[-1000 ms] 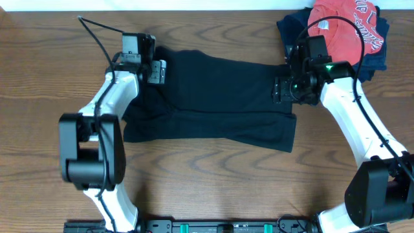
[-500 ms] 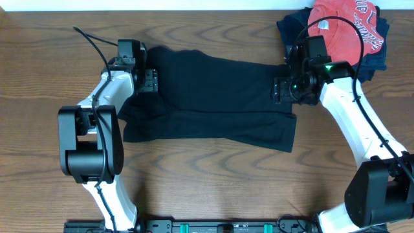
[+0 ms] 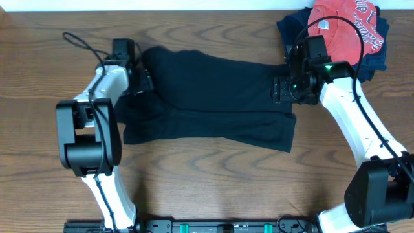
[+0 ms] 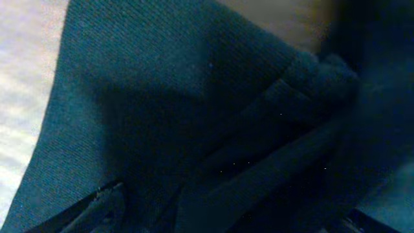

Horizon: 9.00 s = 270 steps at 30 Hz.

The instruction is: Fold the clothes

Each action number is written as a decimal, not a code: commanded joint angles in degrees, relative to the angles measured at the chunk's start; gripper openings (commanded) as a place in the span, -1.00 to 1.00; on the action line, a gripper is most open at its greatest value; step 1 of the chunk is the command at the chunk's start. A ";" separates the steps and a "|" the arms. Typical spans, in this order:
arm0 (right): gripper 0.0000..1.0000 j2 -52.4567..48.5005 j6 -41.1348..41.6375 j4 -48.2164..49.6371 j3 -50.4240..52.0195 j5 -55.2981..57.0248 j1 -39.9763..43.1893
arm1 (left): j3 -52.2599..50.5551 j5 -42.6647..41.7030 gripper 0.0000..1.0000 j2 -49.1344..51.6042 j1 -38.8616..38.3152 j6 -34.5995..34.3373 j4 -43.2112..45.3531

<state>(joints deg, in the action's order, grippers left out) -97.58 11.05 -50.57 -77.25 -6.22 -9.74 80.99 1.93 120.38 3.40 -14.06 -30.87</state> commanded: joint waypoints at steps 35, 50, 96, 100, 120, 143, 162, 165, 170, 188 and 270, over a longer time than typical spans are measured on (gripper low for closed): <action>0.88 -0.59 -10.32 4.50 -9.88 -4.98 -0.04 | -0.81 -5.84 0.86 -19.89 11.63 6.99 -20.72; 0.82 -0.59 -10.99 6.23 -11.15 -6.49 -0.26 | 13.16 -16.33 0.83 -10.64 10.08 8.39 -6.69; 0.88 -0.59 -13.29 6.69 -11.13 -5.60 -1.90 | 30.91 -12.79 -0.63 11.85 6.38 17.66 -10.67; 0.88 -0.59 -13.29 6.64 -11.13 -5.60 -1.90 | 31.01 -12.76 -0.73 7.43 6.36 17.16 -11.06; 0.91 -0.59 -13.94 5.14 -11.13 -5.60 -1.90 | 29.16 -7.32 -0.03 7.04 3.98 15.30 -19.32; 0.90 -0.59 -14.56 4.92 -11.13 -5.62 -1.90 | 29.16 -6.97 -0.88 13.27 4.02 15.30 -16.59; 0.89 -0.59 -14.56 4.92 -11.13 -5.62 -1.90 | 30.36 -6.84 -0.88 -0.42 1.90 15.28 -28.61; 0.90 -0.59 -14.56 4.94 -11.13 -5.62 -1.90 | 30.36 -6.84 -0.88 -2.05 0.17 15.21 -34.69; 0.90 -0.59 -14.58 4.94 -11.13 -5.60 -1.90 | 27.65 -6.84 -0.88 -1.62 -3.15 12.85 -43.04; 0.89 -0.59 -14.56 6.05 -11.13 -5.64 -1.90 | 4.13 -7.02 -0.87 -2.62 -9.20 11.58 -41.48; 0.76 -7.63 -12.46 20.92 -11.15 -0.20 -2.14 | 20.52 -2.49 -0.88 -16.13 -8.07 9.90 -24.06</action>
<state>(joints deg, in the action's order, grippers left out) -102.87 -2.59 -31.46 -87.35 -8.58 -11.33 101.36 -5.74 104.20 -4.82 -1.76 -55.02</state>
